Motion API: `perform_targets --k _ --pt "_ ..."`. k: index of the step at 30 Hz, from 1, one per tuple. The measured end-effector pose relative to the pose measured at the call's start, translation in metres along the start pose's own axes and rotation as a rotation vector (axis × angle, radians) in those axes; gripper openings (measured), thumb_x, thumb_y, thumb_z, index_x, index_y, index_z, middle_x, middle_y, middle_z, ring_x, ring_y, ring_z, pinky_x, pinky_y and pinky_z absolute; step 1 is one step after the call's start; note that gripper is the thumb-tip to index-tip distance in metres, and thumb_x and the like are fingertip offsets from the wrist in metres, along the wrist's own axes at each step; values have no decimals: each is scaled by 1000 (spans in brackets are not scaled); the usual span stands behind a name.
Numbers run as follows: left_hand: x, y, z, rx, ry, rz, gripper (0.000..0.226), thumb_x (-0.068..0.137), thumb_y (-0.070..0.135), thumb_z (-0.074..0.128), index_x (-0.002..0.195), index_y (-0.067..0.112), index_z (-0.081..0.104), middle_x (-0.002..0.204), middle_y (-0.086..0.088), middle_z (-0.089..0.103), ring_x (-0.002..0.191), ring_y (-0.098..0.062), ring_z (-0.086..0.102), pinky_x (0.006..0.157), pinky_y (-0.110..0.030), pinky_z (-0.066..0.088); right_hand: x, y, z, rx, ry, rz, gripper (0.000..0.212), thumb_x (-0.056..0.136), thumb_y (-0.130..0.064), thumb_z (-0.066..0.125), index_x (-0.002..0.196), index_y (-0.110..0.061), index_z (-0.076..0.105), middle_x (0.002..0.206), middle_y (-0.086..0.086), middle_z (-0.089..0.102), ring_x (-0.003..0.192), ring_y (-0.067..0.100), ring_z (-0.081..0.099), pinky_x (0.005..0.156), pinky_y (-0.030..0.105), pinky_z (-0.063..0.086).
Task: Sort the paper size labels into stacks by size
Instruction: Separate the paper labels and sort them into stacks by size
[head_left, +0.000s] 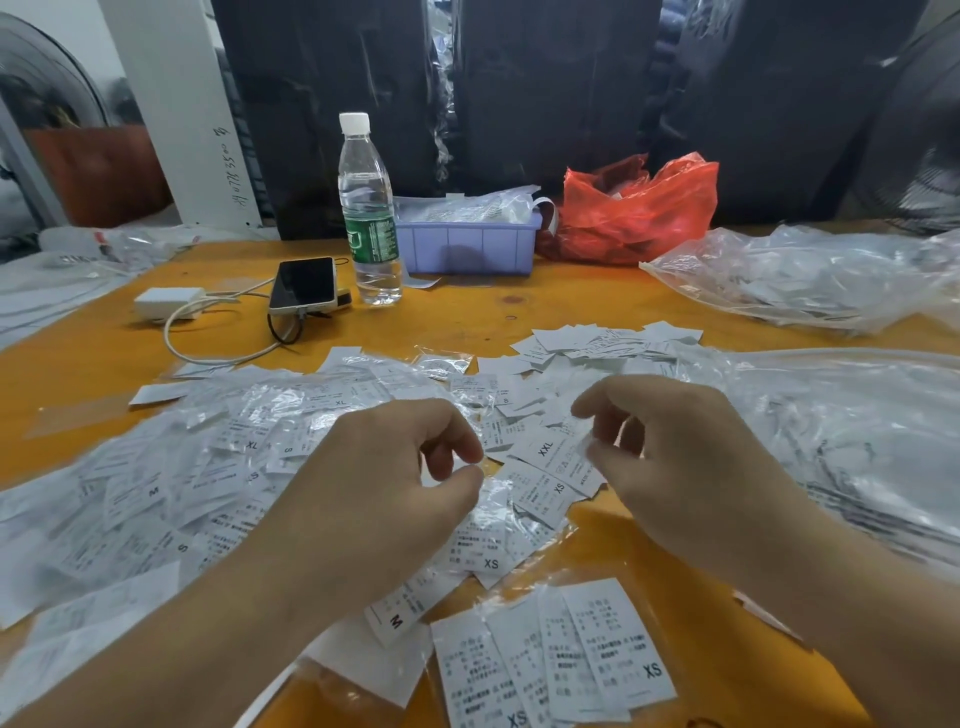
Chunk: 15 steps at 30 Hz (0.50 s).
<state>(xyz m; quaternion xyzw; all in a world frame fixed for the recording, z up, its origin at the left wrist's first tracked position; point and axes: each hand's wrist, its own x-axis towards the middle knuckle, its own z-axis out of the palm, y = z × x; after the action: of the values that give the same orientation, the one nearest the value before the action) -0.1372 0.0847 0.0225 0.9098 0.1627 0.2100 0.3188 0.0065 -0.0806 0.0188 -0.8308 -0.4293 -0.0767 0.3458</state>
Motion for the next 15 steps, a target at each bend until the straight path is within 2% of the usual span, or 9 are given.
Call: perform_targets --k 2,4,6,9,10,12,13,15 --pt "-1 3 2 -55 -10 15 11 73 49 61 84 44 63 75 23 62 57 -1 52 49 -18 41 1 -3 -3 311 66 60 18 85 -14 72 94 -28 68 74 -12 64 63 7 59 57 20 52" --pt "-2 5 4 -107 -34 25 20 73 59 61 83 42 65 72 21 62 56 0 52 54 -13 42 3 -9 -6 636 32 140 19 82 -9 74 91 -25 69 74 -7 66 63 19 63 55 30 55" --pt "-4 8 7 -174 -80 22 33 74 71 60 85 41 66 70 20 63 56 2 53 53 -10 42 2 -14 -5 830 -3 177 20 80 -2 74 90 -18 70 71 -3 66 60 24 64 52 37 54" --pt "-6 13 11 -305 -149 26 42 68 73 62 85 35 66 65 15 61 54 -1 52 50 -16 42 -3 -20 0 940 -43 161 19 80 1 73 87 -16 71 72 1 67 61 17 64 54 28 54" --pt "-6 14 12 -336 -156 32 41 69 69 62 86 32 67 66 11 63 56 -7 56 52 -25 47 -5 -20 1 963 -62 147 19 80 2 73 86 -16 71 72 2 67 63 19 65 55 28 55" --pt "-7 18 14 -367 -137 42 30 74 58 65 88 31 68 76 1 70 71 -25 66 67 -50 54 -7 -22 3 979 -98 106 18 82 -2 73 86 -19 72 76 4 68 69 25 69 58 32 56" --pt "-7 19 14 -385 -116 44 25 75 52 66 89 31 68 79 -3 71 77 -30 67 73 -55 54 -7 -23 2 970 -106 87 17 82 -4 72 87 -20 71 78 4 70 72 26 71 60 33 57" --pt "-7 20 13 -398 -67 43 19 76 46 64 87 31 68 81 -5 71 78 -31 66 74 -55 53 -8 -24 0 877 -105 55 20 86 -1 67 91 -20 70 80 2 72 73 22 72 61 32 59"
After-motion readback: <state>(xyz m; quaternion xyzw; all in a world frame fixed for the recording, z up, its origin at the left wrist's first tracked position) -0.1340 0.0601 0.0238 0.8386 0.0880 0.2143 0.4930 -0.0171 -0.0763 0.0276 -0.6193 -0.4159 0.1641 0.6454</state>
